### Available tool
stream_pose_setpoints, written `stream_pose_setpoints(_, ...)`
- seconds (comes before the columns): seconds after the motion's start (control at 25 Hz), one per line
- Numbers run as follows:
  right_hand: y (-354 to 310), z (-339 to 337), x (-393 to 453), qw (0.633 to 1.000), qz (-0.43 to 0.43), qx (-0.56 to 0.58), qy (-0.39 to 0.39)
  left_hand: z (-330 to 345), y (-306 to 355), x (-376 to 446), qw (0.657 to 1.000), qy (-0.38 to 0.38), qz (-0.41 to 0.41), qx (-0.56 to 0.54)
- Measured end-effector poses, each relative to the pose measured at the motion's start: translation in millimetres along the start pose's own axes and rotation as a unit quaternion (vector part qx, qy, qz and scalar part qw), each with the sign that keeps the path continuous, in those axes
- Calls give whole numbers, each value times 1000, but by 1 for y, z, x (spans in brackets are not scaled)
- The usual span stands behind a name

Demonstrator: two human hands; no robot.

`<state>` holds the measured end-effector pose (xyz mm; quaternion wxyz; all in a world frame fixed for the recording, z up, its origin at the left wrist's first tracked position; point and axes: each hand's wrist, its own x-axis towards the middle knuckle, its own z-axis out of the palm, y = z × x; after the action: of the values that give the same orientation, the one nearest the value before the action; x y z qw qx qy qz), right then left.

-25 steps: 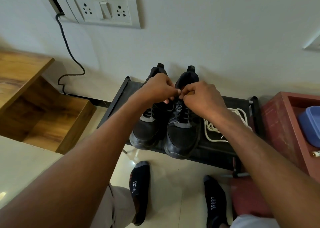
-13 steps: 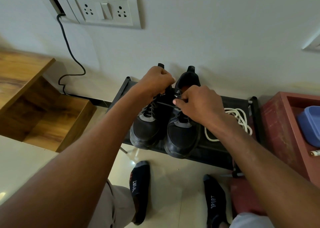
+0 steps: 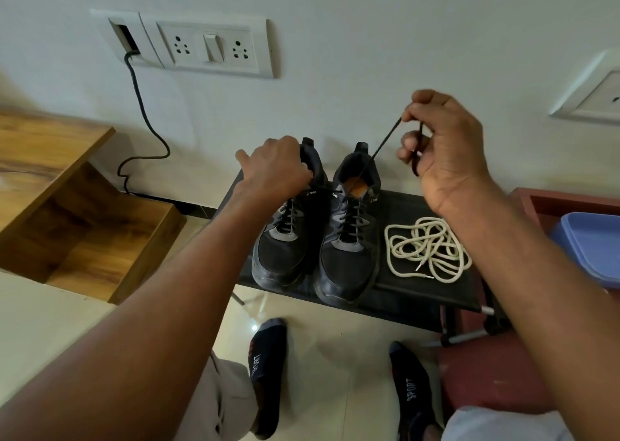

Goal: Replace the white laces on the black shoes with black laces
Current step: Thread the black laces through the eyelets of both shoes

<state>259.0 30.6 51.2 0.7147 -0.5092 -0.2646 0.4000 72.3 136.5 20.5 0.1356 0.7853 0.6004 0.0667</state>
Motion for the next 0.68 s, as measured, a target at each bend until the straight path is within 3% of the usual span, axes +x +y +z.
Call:
stream_pose_setpoints(0.08,-6,0,-4,993,-54,-95,-46,-5,11,-3,990,30,36,-131)
stream_pose_setpoints(0.12,-6,1,-7,984,-57,-146,-82,-8,19,-6,964,22,60,-258)
stream_pose_setpoints(0.2,0,4,-13,962,-57,-231,-132,-14,34,-13,880,-46,97,-463)
stream_pose_setpoints(0.28,7,8,-15,956,-80,-263,-102,-16,41,-17,838,-118,117,-520)
stream_pose_setpoints(0.36,9,2,-8,963,-98,-252,-22,-10,36,-16,863,-134,114,-473)
stream_pose_setpoints(0.44,9,-10,2,970,-87,-224,50,-3,22,-9,912,-128,78,-383)
stream_pose_setpoints(0.52,12,-21,8,971,-55,-219,81,4,6,-3,963,-122,45,-234)
stream_pose_setpoints(0.6,19,-24,7,963,-5,-263,52,12,1,-1,992,-93,49,-73)
stream_pose_setpoints(0.68,28,-20,4,944,44,-326,-20,14,8,-3,990,-45,88,-103)
